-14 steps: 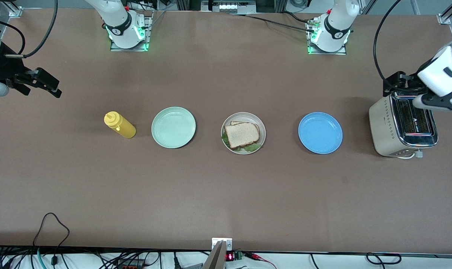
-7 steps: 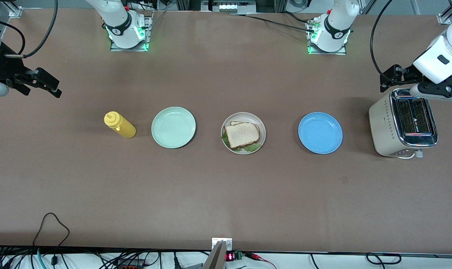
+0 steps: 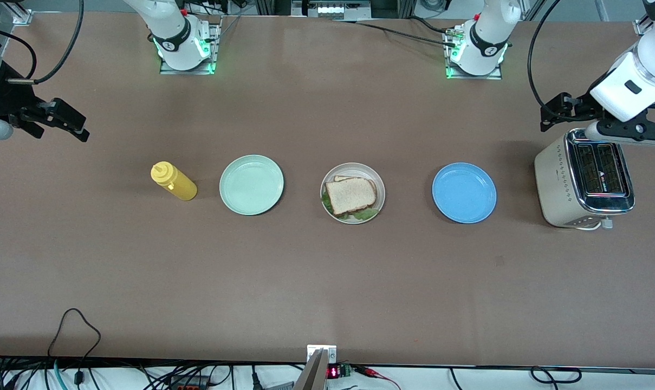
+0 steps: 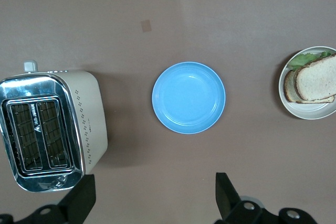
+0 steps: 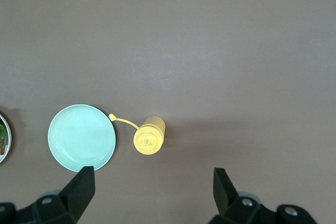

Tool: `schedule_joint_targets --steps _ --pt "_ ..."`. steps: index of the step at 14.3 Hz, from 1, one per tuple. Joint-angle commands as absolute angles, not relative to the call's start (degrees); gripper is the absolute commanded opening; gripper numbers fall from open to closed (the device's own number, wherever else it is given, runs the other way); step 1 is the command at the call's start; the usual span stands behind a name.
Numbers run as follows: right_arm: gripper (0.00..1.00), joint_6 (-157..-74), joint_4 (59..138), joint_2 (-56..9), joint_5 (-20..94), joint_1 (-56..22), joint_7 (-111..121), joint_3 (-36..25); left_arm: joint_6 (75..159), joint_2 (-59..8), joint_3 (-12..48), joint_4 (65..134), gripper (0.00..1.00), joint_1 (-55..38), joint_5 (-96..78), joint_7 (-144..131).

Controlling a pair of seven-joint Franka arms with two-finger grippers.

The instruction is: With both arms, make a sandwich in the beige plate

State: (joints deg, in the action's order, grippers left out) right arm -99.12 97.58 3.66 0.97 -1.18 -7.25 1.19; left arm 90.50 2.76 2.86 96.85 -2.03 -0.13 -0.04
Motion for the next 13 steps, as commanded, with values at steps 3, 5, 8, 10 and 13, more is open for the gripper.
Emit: schedule_joint_targets --steps 3,5,8,10,13 --pt "1.0 -99.05 97.82 4.48 0.44 -1.67 -7.65 0.7 88.86 3.52 2.46 96.5 1.0 -2.64 -0.44 -2.29" --pt "1.0 -99.05 97.65 4.13 0.61 -1.5 -7.38 0.7 88.86 3.34 2.46 96.33 1.0 -2.64 -0.44 -2.29" --pt "1.0 -98.88 97.21 4.13 0.53 -1.58 -7.56 0.79 89.03 3.17 2.29 96.15 1.0 -2.64 -0.44 -2.2" --pt "1.0 -98.7 97.21 4.13 0.61 -1.49 -7.56 0.79 88.77 2.81 2.37 95.71 1.0 -2.64 -0.44 -2.11" --pt "1.0 -98.7 97.21 4.13 0.62 -1.49 -7.56 0.79 88.68 2.81 2.37 95.71 1.0 -2.64 -0.35 -2.02"
